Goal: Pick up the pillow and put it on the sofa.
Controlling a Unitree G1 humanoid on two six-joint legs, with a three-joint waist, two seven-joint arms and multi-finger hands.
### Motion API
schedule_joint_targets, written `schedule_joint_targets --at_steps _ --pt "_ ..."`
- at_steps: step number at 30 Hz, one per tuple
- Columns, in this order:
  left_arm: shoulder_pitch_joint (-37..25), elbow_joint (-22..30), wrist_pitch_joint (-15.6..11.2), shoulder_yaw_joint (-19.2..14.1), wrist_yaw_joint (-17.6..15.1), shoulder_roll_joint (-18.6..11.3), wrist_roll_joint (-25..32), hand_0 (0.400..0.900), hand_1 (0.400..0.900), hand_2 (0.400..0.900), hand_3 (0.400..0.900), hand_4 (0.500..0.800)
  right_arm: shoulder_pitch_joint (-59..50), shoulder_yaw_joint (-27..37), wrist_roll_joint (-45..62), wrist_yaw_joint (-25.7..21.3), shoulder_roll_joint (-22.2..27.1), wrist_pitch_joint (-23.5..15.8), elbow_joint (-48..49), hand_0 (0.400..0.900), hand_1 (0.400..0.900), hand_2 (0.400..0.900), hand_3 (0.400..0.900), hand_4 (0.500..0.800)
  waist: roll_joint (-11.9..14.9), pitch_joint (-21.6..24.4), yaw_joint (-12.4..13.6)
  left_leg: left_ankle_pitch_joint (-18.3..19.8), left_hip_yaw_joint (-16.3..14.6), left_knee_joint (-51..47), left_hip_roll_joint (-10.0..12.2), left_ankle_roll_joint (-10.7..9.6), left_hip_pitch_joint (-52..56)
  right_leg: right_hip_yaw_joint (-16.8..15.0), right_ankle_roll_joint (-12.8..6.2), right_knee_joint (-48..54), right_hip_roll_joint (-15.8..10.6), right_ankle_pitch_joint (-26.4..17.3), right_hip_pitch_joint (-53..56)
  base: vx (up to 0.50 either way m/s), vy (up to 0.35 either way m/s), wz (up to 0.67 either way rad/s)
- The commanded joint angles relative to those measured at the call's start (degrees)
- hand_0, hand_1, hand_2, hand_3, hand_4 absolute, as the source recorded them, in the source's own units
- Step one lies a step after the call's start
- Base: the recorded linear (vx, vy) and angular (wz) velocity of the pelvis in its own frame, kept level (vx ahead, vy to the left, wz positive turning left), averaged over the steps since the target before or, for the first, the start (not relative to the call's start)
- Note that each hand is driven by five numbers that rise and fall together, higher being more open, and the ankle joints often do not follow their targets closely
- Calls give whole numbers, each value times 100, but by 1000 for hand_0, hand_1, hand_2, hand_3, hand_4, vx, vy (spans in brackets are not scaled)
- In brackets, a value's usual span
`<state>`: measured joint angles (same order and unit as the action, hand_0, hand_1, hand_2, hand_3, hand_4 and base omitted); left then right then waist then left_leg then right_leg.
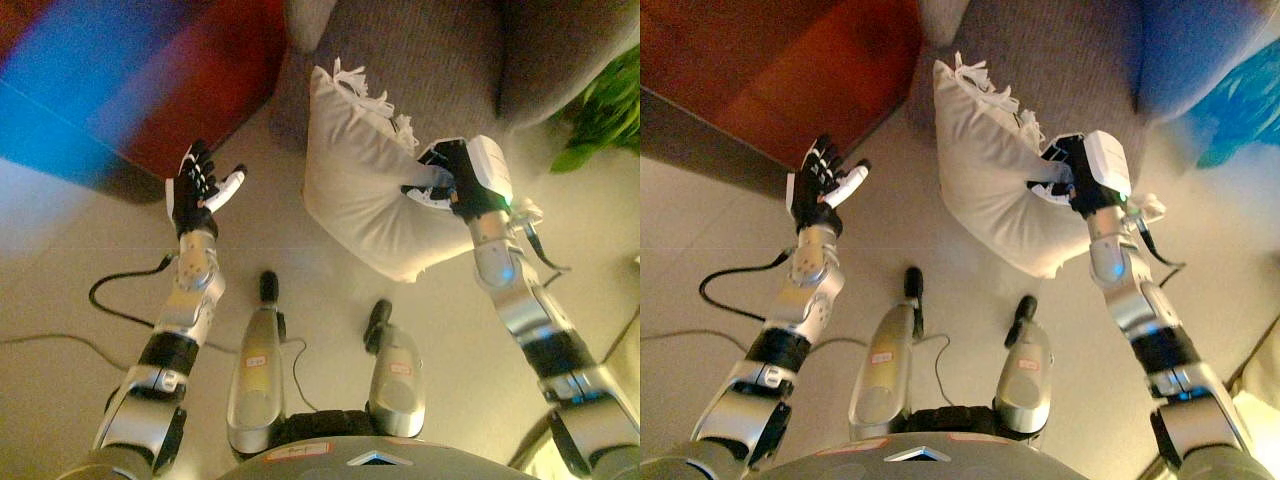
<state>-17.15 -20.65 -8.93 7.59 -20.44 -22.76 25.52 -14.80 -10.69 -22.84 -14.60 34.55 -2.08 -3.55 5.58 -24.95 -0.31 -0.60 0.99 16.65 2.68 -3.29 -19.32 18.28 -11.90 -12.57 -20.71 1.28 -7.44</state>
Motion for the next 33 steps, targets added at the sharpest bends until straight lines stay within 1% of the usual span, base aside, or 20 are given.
schedule_joint_targets --at_steps 1,3,5,9,11,12,14,17,18,19,20,21,22,23,24,25,26,27,29,33 --pt "260 523 -515 -177 328 -58 -530 900 900 900 900 800 -511 887 -33 -453 438 -913 921 400 400 400 400 500 -17 1754 43 10 -36 -1177 287 -283 1041 213 -231 938 -151 -1011 637 174 92 -9" --pt "382 516 -487 -213 407 -50 -548 900 900 900 900 800 -568 983 -34 -476 497 -895 890 400 400 400 400 500 51 1970 69 -94 -225 -1626 223 -276 1383 300 -280 1143 -207 -1074 813 135 94 -9" --pt "473 519 -443 -221 521 -38 -534 900 900 900 900 800 -732 1017 208 -451 518 -896 716 400 400 400 400 500 160 2153 123 -60 -350 -1757 201 -254 1621 309 -310 1258 -234 -1157 905 138 46 -17" --pt "548 497 -466 -77 699 -69 -376 900 900 900 900 800 -1264 758 858 -339 630 -954 89 400 400 400 400 500 299 2225 281 54 -438 -1652 238 -228 1785 230 -310 1311 -198 -1253 978 81 -14 -21" --pt "609 541 -466 -2 858 -92 -274 900 900 900 900 800 -1680 490 1332 -220 738 -1025 -351 400 400 400 400 500 377 2222 408 65 -473 -1641 262 -234 1820 206 -310 1334 -176 -1257 1005 54 -35 -3" --pt "597 458 -478 111 952 -114 -151 900 900 900 900 800 -2222 129 1778 -106 979 -986 -1087 400 400 400 400 500 484 2228 543 34 -463 -1684 274 -264 1822 251 -296 1336 -159 -1237 1022 54 -41 6" --pt "591 413 -483 113 966 -101 -91 900 900 900 900 800 -2507 -42 1974 -120 1045 -993 -1452 400 400 400 400 500 481 2205 563 28 -455 -1685 286 -273 1816 268 -291 1326 -151 -1234 1018 37 -30 10" --pt "597 289 -533 311 1070 -193 73 900 900 900 900 800 -3741 -819 2360 -67 1480 -866 -2879 400 400 400 400 500 520 2096 768 -55 -351 -1664 353 -343 1677 318 -261 1320 -85 -1211 975 45 -65 21" --pt "590 286 -534 289 1072 -177 75 900 900 900 900 800 -3813 -877 2375 -69 1480 -886 -2929 400 400 400 400 500 500 2089 748 -55 -347 -1663 355 -344 1673 321 -259 1318 -83 -1210 973 17 -58 23" --pt "589 235 -566 338 1086 -204 136 900 900 900 900 800 -4118 -1080 2443 -61 1525 -849 -3335 400 400 400 400 500 492 2057 807 -90 -323 -1673 362 -364 1625 354 -256 1340 -75 -1204 959 1 -61 27" --pt "572 218 -607 428 1147 -272 296 900 900 900 900 800 -4753 -1466 2603 8 1632 -757 -4182 400 400 400 400 500 484 1989 940 -141 -257 -1674 364 -397 1511 412 -246 1375 -55 -1203 917 1 -61 27" --pt "564 214 -608 405 1150 -254 299 900 900 900 900 800 -4832 -1531 2621 11 1626 -778 -4235 400 400 400 400 500 461 1985 918 -141 -252 -1669 366 -398 1500 416 -244 1375 -52 -1204 911 -36 -91 37" --pt "531 174 -653 541 1217 -322 392 900 900 900 900 800 -5395 -1768 2778 -5 1612 -700 -5066 400 400 400 400 500 409 1874 1094 -223 -165 -1667 377 -444 1305 483 -235 1425 -37 -1207 838 -41 -49 22" --pt "518 168 -656 525 1219 -305 395 900 900 900 900 800 -5463 -1822 2793 0 1608 -718 -5113 400 400 400 400 500 389 1875 1074 -221 -156 -1656 379 -446 1283 490 -233 1423 -34 -1208 826 -103 -125 46" --pt "382 95 -696 687 1318 -373 505 900 900 900 900 800 -5934 -2160 2806 137 1650 -599 -6044 400 400 400 400 500 311 1749 1258 -313 -42 -1667 411 -507 1051 550 -215 1472 16 -1188 708 -98 -94 39" --pt "317 103 -702 735 1358 -408 564 900 900 900 900 800 -6138 -2309 2713 151 1704 -492 -6393 900 900 900 900 800 281 1712 1320 -381 8 -1675 395 -516 920 592 -215 1499 6 -1214 625 -98 -94 38" --pt "306 99 -703 728 1360 -396 566 900 900 900 900 800 -6180 -2341 2719 157 1702 -501 -6420 900 900 900 900 800 268 1718 1310 -382 15 -1669 397 -517 898 597 -213 1497 9 -1215 608 -57 -63 31" --pt "284 229 -685 739 1481 -506 660 900 900 900 900 800 -6407 -2437 2625 175 1834 -327 -6878 900 900 900 900 800 161 1631 1455 -486 88 -1721 408 -546 768 660 -213 1565 40 -1247 519 -15 -58 21" --pt "342 337 -659 647 1470 -554 708 900 900 900 900 800 -6560 -2336 2734 -14 1988 -220 -6950 900 900 900 900 800 45 1598 1519 -528 159 -1762 431 -569 704 708 -212 1611 79 -1237 508 9 -43 20" --pt "672 537 -588 475 1468 -551 748 900 900 900 900 800 -6731 -2358 2776 -111 2100 -152 -7069 900 900 900 900 800 -55 1580 1551 -572 248 -1786 387 -555 646 786 -208 1632 63 -1230 509 16 4 13"
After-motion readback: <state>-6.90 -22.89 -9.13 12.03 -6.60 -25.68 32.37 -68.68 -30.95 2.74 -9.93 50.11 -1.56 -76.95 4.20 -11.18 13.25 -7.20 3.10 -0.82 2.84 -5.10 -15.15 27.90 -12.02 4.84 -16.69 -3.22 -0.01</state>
